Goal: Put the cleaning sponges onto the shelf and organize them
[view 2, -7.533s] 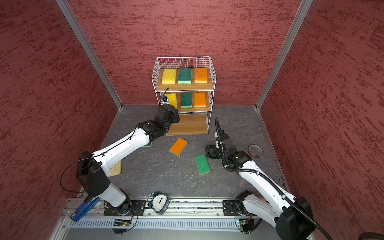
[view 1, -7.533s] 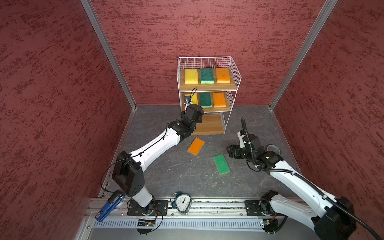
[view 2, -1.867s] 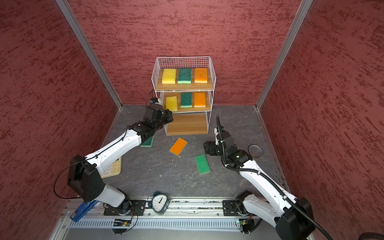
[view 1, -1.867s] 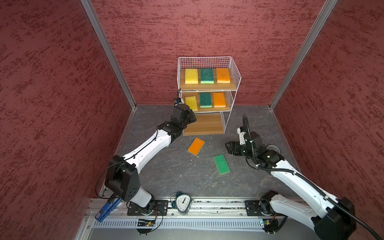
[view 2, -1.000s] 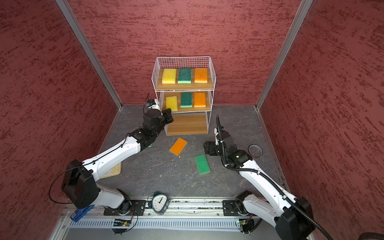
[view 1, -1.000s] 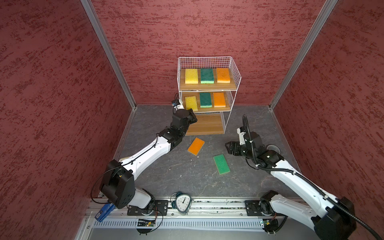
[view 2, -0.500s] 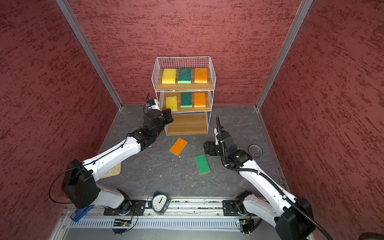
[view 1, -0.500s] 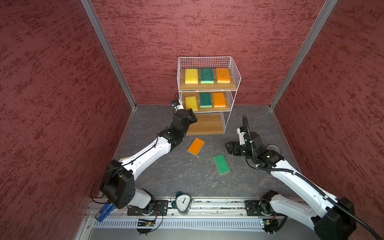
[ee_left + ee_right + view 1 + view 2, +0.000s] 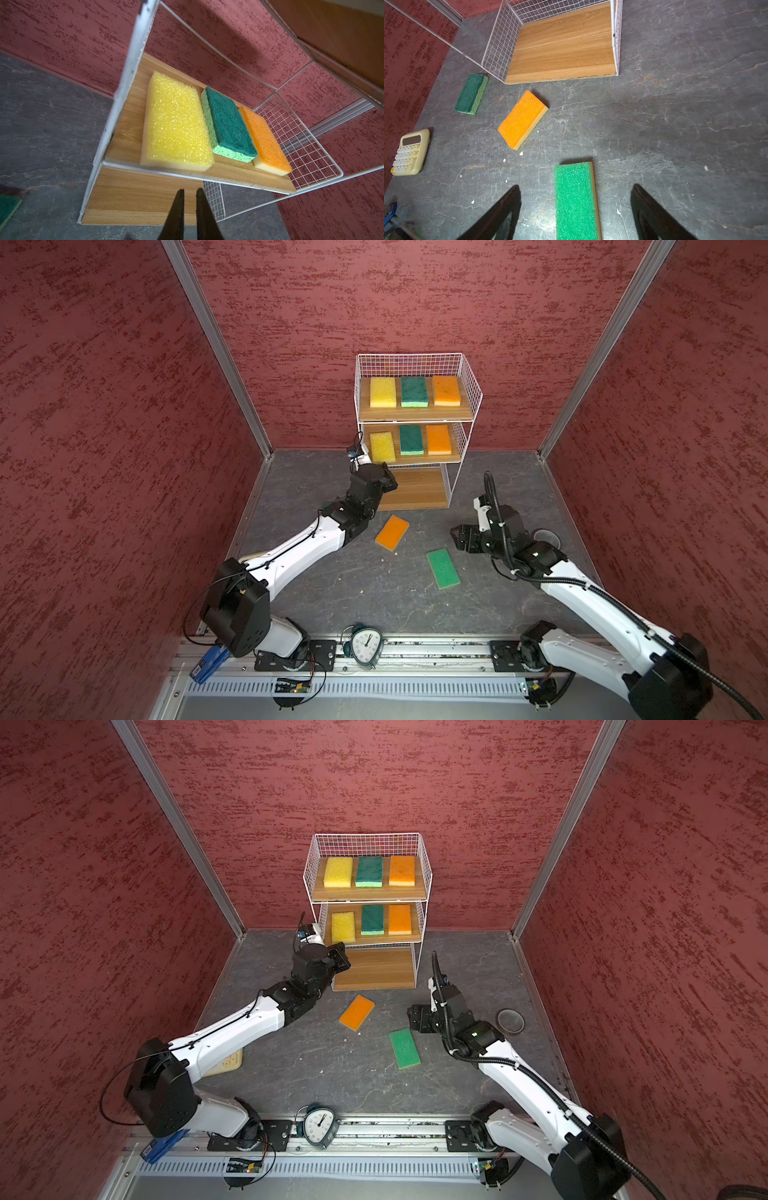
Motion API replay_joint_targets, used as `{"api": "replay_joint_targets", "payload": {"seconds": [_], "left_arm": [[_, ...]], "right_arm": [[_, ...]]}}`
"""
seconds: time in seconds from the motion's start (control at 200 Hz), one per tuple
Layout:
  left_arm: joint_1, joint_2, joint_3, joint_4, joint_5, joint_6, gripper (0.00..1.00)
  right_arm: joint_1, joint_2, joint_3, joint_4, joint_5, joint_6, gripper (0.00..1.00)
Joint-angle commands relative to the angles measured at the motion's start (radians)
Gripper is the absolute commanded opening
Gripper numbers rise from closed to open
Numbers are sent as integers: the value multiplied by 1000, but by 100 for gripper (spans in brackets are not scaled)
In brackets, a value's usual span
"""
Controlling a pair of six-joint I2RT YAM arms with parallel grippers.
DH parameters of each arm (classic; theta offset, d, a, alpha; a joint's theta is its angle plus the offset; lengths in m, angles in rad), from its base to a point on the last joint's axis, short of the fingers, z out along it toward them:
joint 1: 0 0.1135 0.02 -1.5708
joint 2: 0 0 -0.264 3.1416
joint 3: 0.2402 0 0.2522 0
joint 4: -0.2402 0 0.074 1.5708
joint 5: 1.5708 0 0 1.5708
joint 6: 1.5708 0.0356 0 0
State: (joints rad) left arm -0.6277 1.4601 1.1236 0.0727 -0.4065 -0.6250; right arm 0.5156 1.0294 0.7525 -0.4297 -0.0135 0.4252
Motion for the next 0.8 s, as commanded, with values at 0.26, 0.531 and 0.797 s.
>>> {"api": "replay_joint_targets", "payload": {"seconds": [0.26,0.531,0.797], "left_arm": [[-1,58,39,11,-22,-7,15],[-12,64,53,45,-43,18,15],[-8,81,70,57,-54,29,16]], "right_arm": [[2,-26,-20,34,17,-21,84],[3,-34,-27,32,26,-31,84],[3,-28,-33,38,22,-34,84]]}}
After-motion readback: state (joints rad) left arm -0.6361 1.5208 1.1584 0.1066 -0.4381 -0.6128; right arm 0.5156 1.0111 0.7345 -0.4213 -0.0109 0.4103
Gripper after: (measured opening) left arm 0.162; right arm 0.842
